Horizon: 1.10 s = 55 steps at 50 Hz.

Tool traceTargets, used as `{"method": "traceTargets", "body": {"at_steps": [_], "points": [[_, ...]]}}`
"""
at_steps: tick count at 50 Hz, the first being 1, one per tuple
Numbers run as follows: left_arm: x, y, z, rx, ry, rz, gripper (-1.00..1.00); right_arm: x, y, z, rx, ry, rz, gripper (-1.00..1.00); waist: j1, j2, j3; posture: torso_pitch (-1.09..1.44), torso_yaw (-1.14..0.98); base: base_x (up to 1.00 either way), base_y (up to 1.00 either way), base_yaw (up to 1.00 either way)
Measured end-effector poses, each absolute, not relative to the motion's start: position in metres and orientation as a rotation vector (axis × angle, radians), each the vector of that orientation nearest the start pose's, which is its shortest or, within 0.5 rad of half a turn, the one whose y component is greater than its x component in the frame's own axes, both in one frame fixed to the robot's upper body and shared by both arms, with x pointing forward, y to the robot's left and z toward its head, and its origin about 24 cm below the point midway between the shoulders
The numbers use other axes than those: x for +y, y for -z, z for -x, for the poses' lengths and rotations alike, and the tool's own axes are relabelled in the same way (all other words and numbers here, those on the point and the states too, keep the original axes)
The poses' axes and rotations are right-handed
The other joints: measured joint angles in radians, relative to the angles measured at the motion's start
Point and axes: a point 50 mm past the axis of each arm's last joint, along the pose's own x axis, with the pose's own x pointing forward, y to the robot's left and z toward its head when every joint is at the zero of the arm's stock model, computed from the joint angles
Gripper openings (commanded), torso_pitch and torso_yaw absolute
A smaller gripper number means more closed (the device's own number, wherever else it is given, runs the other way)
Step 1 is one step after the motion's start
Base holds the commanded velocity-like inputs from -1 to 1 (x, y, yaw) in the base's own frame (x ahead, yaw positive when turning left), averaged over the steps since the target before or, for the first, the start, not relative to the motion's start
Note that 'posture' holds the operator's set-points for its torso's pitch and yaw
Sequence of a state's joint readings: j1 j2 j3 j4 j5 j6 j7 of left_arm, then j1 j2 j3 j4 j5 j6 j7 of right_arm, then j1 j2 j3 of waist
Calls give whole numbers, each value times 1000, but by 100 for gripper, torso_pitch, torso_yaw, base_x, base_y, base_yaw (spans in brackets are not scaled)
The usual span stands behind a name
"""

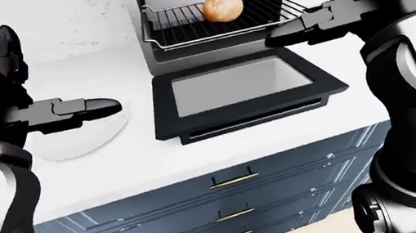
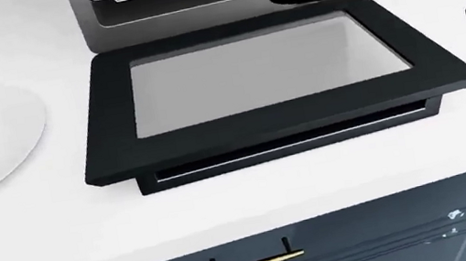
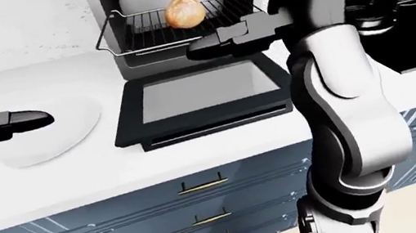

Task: Pick the bread from the top rack and place it on the plate on the counter.

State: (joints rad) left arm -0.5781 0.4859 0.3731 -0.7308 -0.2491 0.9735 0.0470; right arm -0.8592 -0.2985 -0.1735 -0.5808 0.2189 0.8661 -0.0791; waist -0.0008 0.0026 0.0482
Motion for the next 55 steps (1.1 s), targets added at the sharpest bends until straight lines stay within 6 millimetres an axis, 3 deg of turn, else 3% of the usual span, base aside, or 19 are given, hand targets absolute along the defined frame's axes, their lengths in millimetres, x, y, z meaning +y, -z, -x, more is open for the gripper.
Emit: {"method": "traceTargets", "body": {"at_steps": [2,5,9,13,15,17,21,25,28,30,34,38,44,47,52,55], "points": [[225,-288,-243,-417,-194,-205,100,-152,-327,-270,-583,-58,81,100,2,8,1,0,0,0,0,27],[227,-286,-243,-409,-205,-205,100,-149,-328,-271,-588,-77,82,100,-1,58,5,0,0,0,0,27],[233,-278,-245,-364,-231,-197,100,-141,-317,-279,-525,-109,87,100,18,58,6,0,0,0,2,14],[229,-284,-241,-409,-220,-204,100,-146,-322,-276,-541,-84,83,100,6,16,36,0,0,0,0,0],[229,-284,-241,-411,-215,-205,100,-147,-326,-272,-564,-80,86,100,10,-6,38,0,0,0,6,0],[230,-282,-243,-392,-214,-201,100,-145,-326,-273,-568,-90,87,100,1,-47,14,0,0,1,25,0],[224,-277,-246,-365,-176,-195,100,-148,-322,-279,-537,-75,84,100,-10,-45,-11,0,0,2,26,0],[224,-286,-243,-411,-184,-200,100,-146,-328,-276,-569,-81,82,100,-6,3,-7,0,0,2,26,0],[224,-287,-241,-431,-185,-204,100,-147,-329,-274,-578,-81,83,100,-16,51,2,0,0,2,26,0],[224,-287,-241,-426,-187,-204,100,-146,-329,-274,-576,-84,82,100,-18,89,-6,0,0,3,25,0],[231,-278,-242,-374,-216,-194,100,-139,-321,-277,-538,-126,86,100,-7,67,12,0,0,5,13,0],[228,-284,-239,-408,-207,-203,100,-141,-327,-273,-568,-114,83,100,-11,37,22,0,0,2,0,0],[230,-279,-239,-384,-215,-199,100,-137,-327,-271,-578,-136,94,100,4,-12,16,0,0,24,0,0],[228,-282,-238,-405,-216,-202,100,-139,-329,-269,-591,-132,92,100,11,-48,8,0,0,23,0,0],[220,-275,-243,-379,-164,-197,100,-149,-323,-270,-562,-88,86,100,-2,-33,11,0,0,23,0,0],[221,-277,-242,-383,-168,-197,100,-148,-325,-269,-568,-88,86,100,-1,-9,10,0,0,24,0,0]]}}
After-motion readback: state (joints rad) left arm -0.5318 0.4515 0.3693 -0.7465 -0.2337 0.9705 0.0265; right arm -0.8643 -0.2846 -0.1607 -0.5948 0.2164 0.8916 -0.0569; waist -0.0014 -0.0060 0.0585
